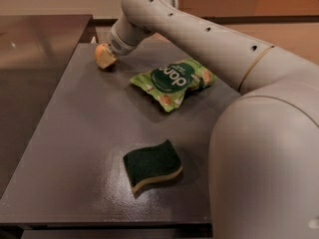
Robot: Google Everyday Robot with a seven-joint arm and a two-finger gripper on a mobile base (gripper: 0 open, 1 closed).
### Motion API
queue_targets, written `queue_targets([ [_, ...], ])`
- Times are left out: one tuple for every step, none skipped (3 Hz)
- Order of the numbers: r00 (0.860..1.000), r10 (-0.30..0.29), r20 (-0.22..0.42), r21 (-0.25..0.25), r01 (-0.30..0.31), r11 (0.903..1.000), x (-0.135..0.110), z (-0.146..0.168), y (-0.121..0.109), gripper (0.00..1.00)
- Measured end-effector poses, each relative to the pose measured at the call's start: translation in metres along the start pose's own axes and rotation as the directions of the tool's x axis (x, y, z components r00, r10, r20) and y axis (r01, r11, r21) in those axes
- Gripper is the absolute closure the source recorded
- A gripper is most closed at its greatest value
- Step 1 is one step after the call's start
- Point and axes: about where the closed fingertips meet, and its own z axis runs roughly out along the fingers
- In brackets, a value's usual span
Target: Move orange near green rice chip bag
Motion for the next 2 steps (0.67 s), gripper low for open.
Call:
queue_targets([
  [1.0, -0.019, 0.018, -0.004, 0.019, 0.9998, -0.003, -0.01, 0.001, 0.88],
  [0.999, -0.046, 0.024, -0.005, 0.046, 0.9989, -0.004, -0.036, -0.005, 1.0],
])
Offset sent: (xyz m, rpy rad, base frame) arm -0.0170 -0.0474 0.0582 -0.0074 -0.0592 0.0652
